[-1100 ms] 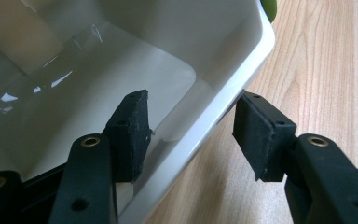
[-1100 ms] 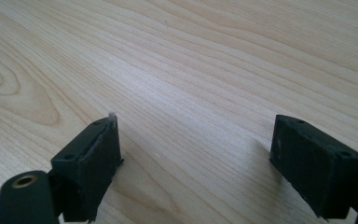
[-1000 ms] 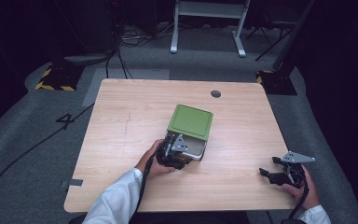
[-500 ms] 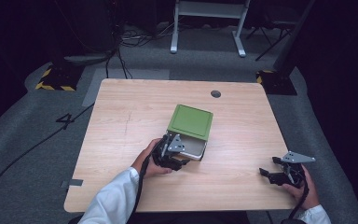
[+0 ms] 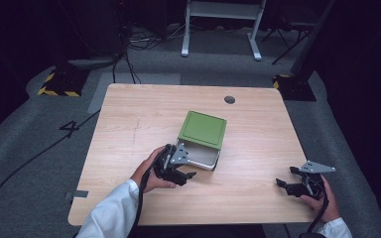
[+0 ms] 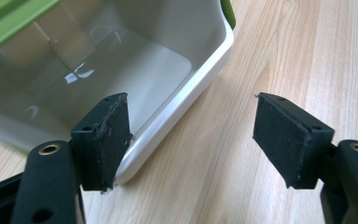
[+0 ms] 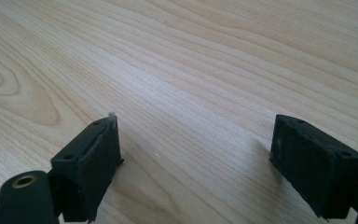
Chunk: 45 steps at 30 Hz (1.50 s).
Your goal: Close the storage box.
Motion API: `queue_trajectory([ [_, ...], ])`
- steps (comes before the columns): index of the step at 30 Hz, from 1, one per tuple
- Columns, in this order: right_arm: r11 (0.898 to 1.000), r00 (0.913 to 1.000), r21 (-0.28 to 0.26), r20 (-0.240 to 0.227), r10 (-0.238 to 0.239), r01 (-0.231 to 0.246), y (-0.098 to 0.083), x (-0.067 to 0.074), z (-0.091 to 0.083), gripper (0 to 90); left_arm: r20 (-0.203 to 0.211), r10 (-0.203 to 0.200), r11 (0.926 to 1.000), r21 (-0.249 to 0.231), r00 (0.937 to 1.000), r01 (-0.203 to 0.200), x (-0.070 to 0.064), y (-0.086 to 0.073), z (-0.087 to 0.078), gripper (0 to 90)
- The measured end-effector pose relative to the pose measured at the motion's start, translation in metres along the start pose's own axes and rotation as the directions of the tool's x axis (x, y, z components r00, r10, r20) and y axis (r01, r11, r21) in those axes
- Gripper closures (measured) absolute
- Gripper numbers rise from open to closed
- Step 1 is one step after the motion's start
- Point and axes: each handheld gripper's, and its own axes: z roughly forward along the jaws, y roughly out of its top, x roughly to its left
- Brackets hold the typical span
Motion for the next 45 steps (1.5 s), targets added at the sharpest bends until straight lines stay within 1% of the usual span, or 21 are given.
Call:
queue_trajectory([
  [4,1.000,1.0000,0.000,0.001,-0.001,0.001,0.000,0.000,0.000,16.0,-0.008,0.010,1.0000,-0.001,0.9999,-0.010,-0.003,-0.004,-0.012,26.6],
  [5,1.000,1.0000,0.000,0.001,-0.001,0.001,0.000,0.000,0.000,16.0,-0.008,0.010,1.0000,-0.001,0.9999,-0.010,-0.003,-0.004,-0.012,26.5],
  [8,1.000,1.0000,0.000,0.001,0.000,0.000,0.000,0.000,0.000,16.0,-0.019,0.018,0.9998,-0.007,0.9997,-0.018,-0.005,-0.007,-0.025,26.2],
  [9,1.000,1.0000,0.000,0.001,0.000,0.000,0.000,0.000,0.000,16.0,-0.019,0.018,0.9998,-0.007,0.9997,-0.018,-0.005,-0.007,-0.025,26.1],
  [11,1.000,1.0000,0.000,0.001,-0.001,0.001,0.000,0.000,0.000,16.0,-0.025,0.013,0.9998,-0.015,0.9996,-0.013,-0.006,-0.010,-0.033,26.0],
  [13,1.000,1.0000,0.000,0.000,0.000,0.000,0.000,0.000,0.000,16.0,-0.026,0.014,0.9998,-0.013,0.9996,-0.014,-0.007,-0.011,-0.036,25.9],
  [16,1.000,1.0000,0.000,0.001,-0.001,0.001,0.000,0.000,0.000,16.0,-0.046,0.009,0.9998,-0.016,0.9989,-0.009,-0.009,-0.016,-0.043,25.7],
  [21,1.000,1.0000,0.000,0.001,-0.001,0.001,0.000,0.000,0.000,16.0,-0.071,-0.018,0.9997,-0.014,0.9973,0.017,-0.008,-0.026,-0.054,25.4],
  [24,1.000,1.0000,0.000,0.001,-0.001,0.001,0.000,0.000,0.000,16.0,-0.100,-0.046,0.9989,-0.006,0.9939,0.046,-0.006,-0.038,-0.061,25.2],
  [25,1.000,1.0000,0.000,0.001,-0.001,0.001,0.000,0.000,0.000,16.0,-0.100,-0.046,0.9989,-0.006,0.9939,0.046,-0.006,-0.038,-0.061,25.2],
  [28,1.000,1.0000,0.000,0.001,0.000,0.000,0.000,0.000,0.000,16.0,-0.123,-0.072,0.9974,-0.001,0.9898,0.073,-0.003,-0.049,-0.066,24.9],
  [30,1.000,1.0000,0.000,0.001,-0.001,0.001,0.000,0.000,0.000,16.0,-0.153,-0.096,0.9952,0.003,0.9836,0.098,-0.001,-0.059,-0.072,24.7],
  [31,1.000,1.0000,0.000,0.001,-0.001,0.001,0.000,0.000,0.000,16.0,-0.153,-0.096,0.9952,0.003,0.9836,0.098,-0.001,-0.059,-0.072,24.5],
  [34,1.000,1.0000,0.000,0.000,0.000,0.000,0.000,0.000,0.000,16.0,-0.172,-0.117,0.9925,0.015,0.9780,0.122,0.001,-0.069,-0.077,24.0],
  [35,1.000,1.0000,0.001,0.000,0.000,0.000,0.000,0.000,0.000,16.0,-0.184,-0.130,0.9905,0.020,0.9742,0.136,0.002,-0.075,-0.080,23.7],
  [36,1.000,1.0000,0.001,0.000,0.000,0.000,0.000,0.000,0.000,16.0,-0.184,-0.130,0.9905,0.020,0.9742,0.136,0.002,-0.075,-0.080,23.7],
  [40,1.000,1.0000,0.001,0.001,0.000,0.000,0.000,0.000,0.000,16.0,-0.212,-0.167,0.9840,0.026,0.9628,0.177,0.008,-0.091,-0.080,23.4],
  [41,1.000,1.0000,0.001,0.000,0.000,0.000,0.000,0.000,0.000,16.0,-0.221,-0.181,0.9807,0.031,0.9583,0.193,0.010,-0.097,-0.079,23.4],
  [42,1.000,1.0000,0.001,0.000,0.000,0.000,0.000,0.000,0.000,16.0,-0.221,-0.181,0.9807,0.031,0.9583,0.193,0.010,-0.097,-0.079,23.4],
  [44,1.000,1.0000,0.001,0.000,0.000,0.000,0.000,0.000,0.000,16.0,-0.232,-0.193,0.9770,0.044,0.9535,0.209,0.012,-0.106,-0.078,23.4],
  [45,1.000,1.0000,0.001,0.000,0.001,-0.001,0.000,0.000,0.000,16.0,-0.242,-0.198,0.9752,0.049,0.9498,0.216,0.014,-0.110,-0.077,23.4],
])
